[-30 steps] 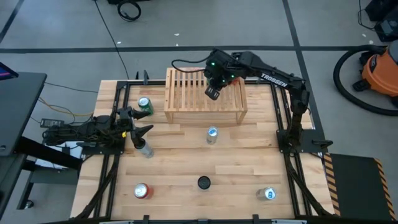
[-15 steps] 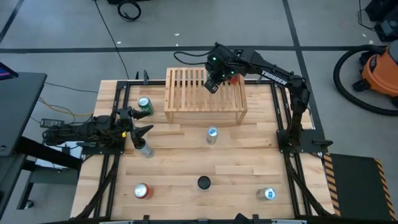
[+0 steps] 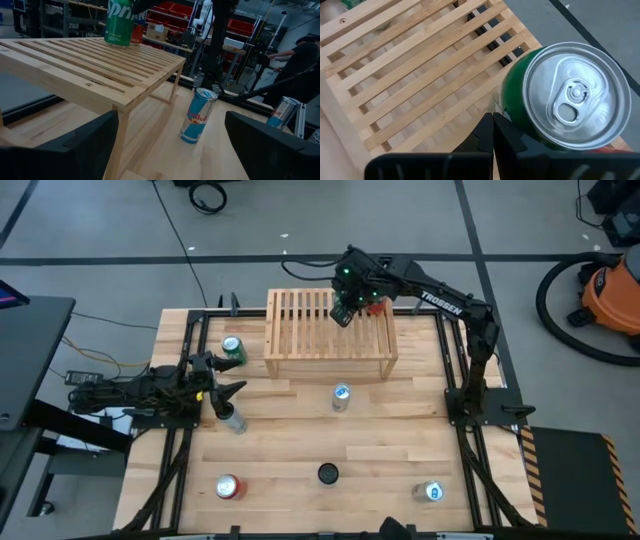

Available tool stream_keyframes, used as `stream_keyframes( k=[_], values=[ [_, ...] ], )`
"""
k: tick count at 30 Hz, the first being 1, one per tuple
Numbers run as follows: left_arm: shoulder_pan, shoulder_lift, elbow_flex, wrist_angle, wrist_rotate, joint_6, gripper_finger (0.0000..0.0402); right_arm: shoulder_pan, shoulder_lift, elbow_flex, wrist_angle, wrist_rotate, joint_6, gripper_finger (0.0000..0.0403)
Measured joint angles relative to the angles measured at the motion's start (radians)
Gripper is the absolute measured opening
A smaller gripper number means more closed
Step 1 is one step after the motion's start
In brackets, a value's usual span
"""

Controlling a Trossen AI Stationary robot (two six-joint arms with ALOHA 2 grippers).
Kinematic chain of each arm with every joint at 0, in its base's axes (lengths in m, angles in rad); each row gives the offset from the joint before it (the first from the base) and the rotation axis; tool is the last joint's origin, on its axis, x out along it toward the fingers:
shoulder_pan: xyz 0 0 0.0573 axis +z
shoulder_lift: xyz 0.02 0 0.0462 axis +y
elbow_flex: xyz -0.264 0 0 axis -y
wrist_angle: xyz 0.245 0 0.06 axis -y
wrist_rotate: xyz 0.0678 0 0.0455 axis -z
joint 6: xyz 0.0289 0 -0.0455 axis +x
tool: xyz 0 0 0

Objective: Place canned beverage on shelf
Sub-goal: Put the right green soda can on the shelf, then put the left white blue soda can on the shelf

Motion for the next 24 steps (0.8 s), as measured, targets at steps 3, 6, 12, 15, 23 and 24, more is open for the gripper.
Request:
stream_keyframes(
  k=[3,6,12,15,23,24],
  values=[
    [0.0,0.0,0.0,0.0,0.0,0.001,0.0369,-0.002,0.0,0.0,0.0,-0.001,-0.007,0.0007],
    [0.0,0.0,0.0,0.0,0.0,0.001,0.0369,0.0,-0.001,0.0,0.0,-0.035,0.001,0.0007],
    [0.0,0.0,0.0,0.018,0.0,0.095,0.0369,0.09,-0.029,0.001,-0.006,-0.118,0.017,0.0007],
    [0.001,0.0,0.0,0.06,0.0,0.11,0.0369,0.159,-0.045,0.002,-0.007,-0.099,0.01,0.0007],
    [0.001,0.0,0.0,0.139,0.0,0.096,0.0369,0.322,-0.075,0.002,-0.031,-0.021,-0.02,0.0008],
    [0.001,0.0,0.0,0.145,0.0,0.086,0.0369,0.338,-0.075,0.002,-0.031,-0.021,-0.018,0.0008]
  ],
)
